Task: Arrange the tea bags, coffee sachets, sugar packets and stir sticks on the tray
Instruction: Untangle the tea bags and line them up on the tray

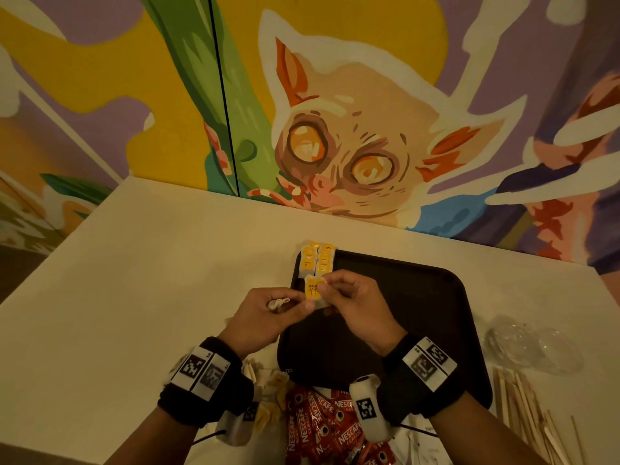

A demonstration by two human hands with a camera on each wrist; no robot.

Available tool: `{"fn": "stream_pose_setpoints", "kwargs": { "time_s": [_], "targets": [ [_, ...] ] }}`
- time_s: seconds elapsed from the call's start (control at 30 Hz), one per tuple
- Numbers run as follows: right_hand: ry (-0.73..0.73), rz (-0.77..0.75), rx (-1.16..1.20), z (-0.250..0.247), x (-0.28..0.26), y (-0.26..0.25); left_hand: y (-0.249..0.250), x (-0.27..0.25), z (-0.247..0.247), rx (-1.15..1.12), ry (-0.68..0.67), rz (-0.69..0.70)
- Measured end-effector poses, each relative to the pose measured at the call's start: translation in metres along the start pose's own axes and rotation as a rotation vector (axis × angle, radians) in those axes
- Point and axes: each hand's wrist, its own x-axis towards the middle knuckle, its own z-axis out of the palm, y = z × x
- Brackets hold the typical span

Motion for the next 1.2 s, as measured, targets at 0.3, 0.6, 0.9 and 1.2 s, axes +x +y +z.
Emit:
{"fn": "stream_pose_setpoints", "kwargs": {
  "time_s": [0.3,0.6,0.9,1.2],
  "targets": [
    [0.026,0.027,0.182,0.002,0.002,0.008,-0.005,0.005,0.000,0.162,0.060,0.105],
    [-0.051,0.015,0.062,0.000,0.005,0.010,-0.004,0.012,0.001,0.128,0.224,0.193],
    [-0.067,-0.038,-0.096,-0.001,0.007,0.014,-0.013,0.016,0.004,0.051,0.330,0.195],
    [0.009,0.156,-0.303,-0.003,0.037,0.035,-0.029,0.019,-0.002,-0.079,0.340,-0.117]
  ]
}}
